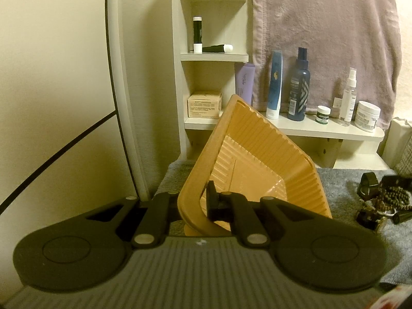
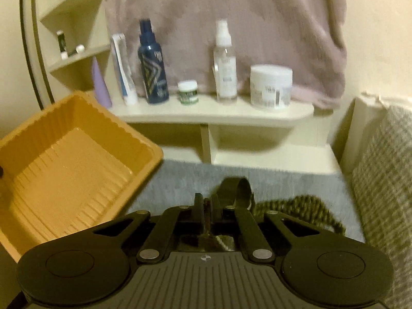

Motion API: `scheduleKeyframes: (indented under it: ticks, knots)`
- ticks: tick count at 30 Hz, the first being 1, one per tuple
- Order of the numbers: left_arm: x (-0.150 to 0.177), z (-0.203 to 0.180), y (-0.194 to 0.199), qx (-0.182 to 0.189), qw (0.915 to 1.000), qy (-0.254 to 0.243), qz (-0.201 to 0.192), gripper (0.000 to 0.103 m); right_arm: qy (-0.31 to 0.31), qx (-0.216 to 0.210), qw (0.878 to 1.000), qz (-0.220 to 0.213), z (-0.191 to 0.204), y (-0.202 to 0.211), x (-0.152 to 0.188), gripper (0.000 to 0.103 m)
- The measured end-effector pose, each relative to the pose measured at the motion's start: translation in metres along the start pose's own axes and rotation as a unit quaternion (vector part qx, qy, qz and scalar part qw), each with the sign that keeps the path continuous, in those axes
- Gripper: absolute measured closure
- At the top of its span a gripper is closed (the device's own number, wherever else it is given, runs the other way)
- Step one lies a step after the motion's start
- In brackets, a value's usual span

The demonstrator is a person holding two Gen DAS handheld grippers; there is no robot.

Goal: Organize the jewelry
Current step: 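Carry the brown bracelet into the tilted tray and open the right tool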

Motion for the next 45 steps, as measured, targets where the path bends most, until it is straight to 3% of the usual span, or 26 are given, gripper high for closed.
scheduleKeyframes:
  ticks: [10,19,27,33,36,38,39,45]
  knots:
    - [0.000,0.002,0.000,0.003,1.0000,0.003,0.002,0.095,0.028,-0.033,0.999,-0.027,0.011,0.017,-0.034,0.099]
    - [0.000,0.000,0.001,0.004,1.0000,0.004,0.002,0.095,0.040,-0.122,0.991,-0.035,0.061,0.025,-0.063,0.099]
    - [0.000,0.001,0.000,0.006,1.0000,0.007,0.002,0.095,0.075,-0.176,0.981,0.006,0.118,-0.004,-0.045,0.099]
    - [-0.001,0.002,0.001,0.008,0.9999,0.010,0.003,0.095,0.085,-0.190,0.978,0.034,0.130,-0.024,-0.025,0.099]
    - [-0.001,0.003,0.002,0.009,0.9998,0.014,0.005,0.095,0.075,-0.176,0.981,0.025,0.119,-0.023,-0.024,0.092]
    - [-0.001,0.003,0.002,0.009,0.9998,0.017,0.006,0.095,0.060,-0.164,0.985,0.013,0.106,-0.013,-0.026,0.070]
    - [0.000,0.003,0.002,0.009,0.9998,0.018,0.007,0.095,0.050,-0.155,0.987,0.007,0.096,-0.007,-0.027,0.067]
    - [0.000,0.003,0.003,0.008,0.9997,0.023,0.009,0.095,0.004,-0.035,0.999,-0.020,0.030,0.028,0.004,0.063]
Point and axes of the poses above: each gripper's, at about its wrist camera, not at the fingertips, and y roughly against the way its jaws point, z to its left, x to its underside, the point moved 5 cm from there along -y, roughly the way its jaws point, and after that the axes turned 2 degrees about -x, right-handed, at the moved point
